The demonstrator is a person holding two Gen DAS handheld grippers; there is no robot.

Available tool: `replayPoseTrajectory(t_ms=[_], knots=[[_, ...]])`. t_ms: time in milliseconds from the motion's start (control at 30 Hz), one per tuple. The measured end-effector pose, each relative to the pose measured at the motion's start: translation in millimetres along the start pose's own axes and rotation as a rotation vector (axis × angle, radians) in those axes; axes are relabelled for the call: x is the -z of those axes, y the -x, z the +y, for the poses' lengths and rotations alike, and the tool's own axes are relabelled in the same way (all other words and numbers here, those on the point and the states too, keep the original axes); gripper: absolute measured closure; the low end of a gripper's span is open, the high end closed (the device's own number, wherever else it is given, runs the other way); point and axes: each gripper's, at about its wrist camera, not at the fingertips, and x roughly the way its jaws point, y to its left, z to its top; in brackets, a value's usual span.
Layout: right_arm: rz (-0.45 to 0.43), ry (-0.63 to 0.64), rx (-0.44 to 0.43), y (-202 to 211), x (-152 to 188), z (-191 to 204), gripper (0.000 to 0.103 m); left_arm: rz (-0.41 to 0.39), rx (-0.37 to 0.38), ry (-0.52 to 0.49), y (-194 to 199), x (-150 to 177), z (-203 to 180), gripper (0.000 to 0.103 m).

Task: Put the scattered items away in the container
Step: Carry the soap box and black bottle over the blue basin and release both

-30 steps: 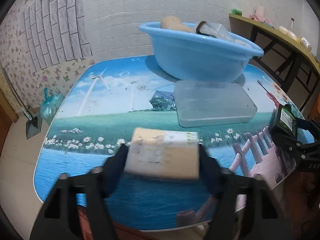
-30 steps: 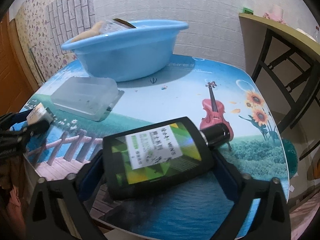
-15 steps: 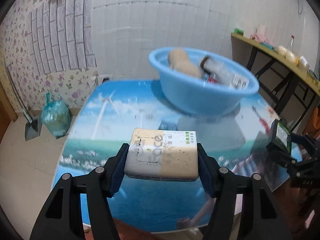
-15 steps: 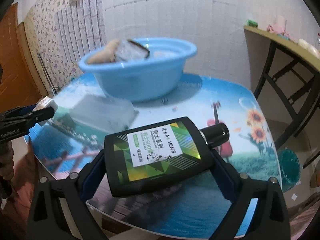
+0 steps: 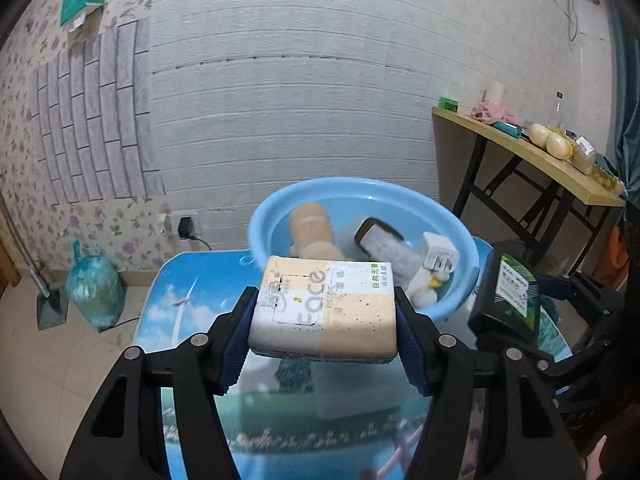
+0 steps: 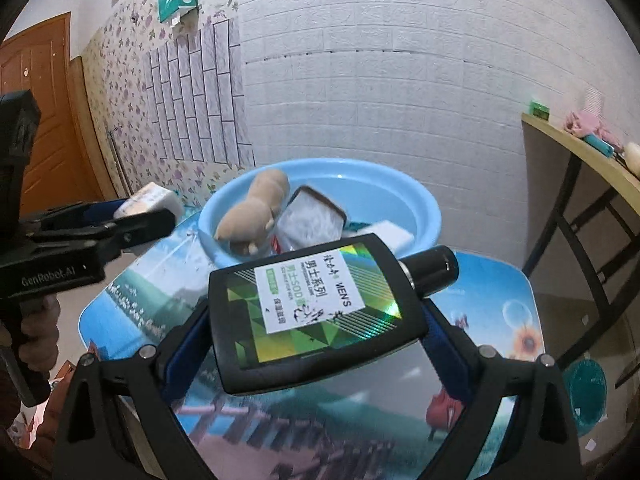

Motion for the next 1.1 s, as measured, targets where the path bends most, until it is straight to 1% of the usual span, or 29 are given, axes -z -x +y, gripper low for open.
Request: replayPoseTrajectory(t_ms=[167,300,467,567,600,667,767,933,1100], knots=[[0.008,0.003,-0.003,-17,-11,-9,0.005,0.018,0.020,-0.024,-26,-14,-11,0.040],[0.021,0.014,-0.005,-28,-19,-13,0.005,0.055,0.030,-0.048,-49,-20,-19,0.040],[0.034,0.034,-0.010,-45,-27,-17,0.005,0.070,0.042,-0.079,-70,-26,-26,0.039],[0.038,0.030,-0.017,-53,-31,-19,0.005,0.081,0.061,-0.071,-80,-30,-24,0.039],[0.039,0.029,-0.017,-56,-32,-19,0.005,0.085,0.069,-0.065,-82,-32,-22,0.037],[0.044,0.031,-0.017,-62,-33,-20,0.005,0.090,0.082,-0.056,-85,-33,-20,0.030],[0.045,0.033,-0.021,-69,-37,-21,0.005,0.086,0.077,-0.054,-88,-35,-13,0.026],[0.053,-0.009,-0.050,-83,-41,-28,0.005,0.083,0.069,-0.036,-88,-35,-5,0.023],[0.067,0.007,-0.032,-90,-42,-22,0.005,0.081,0.067,-0.030,-85,-32,-2,0.023]])
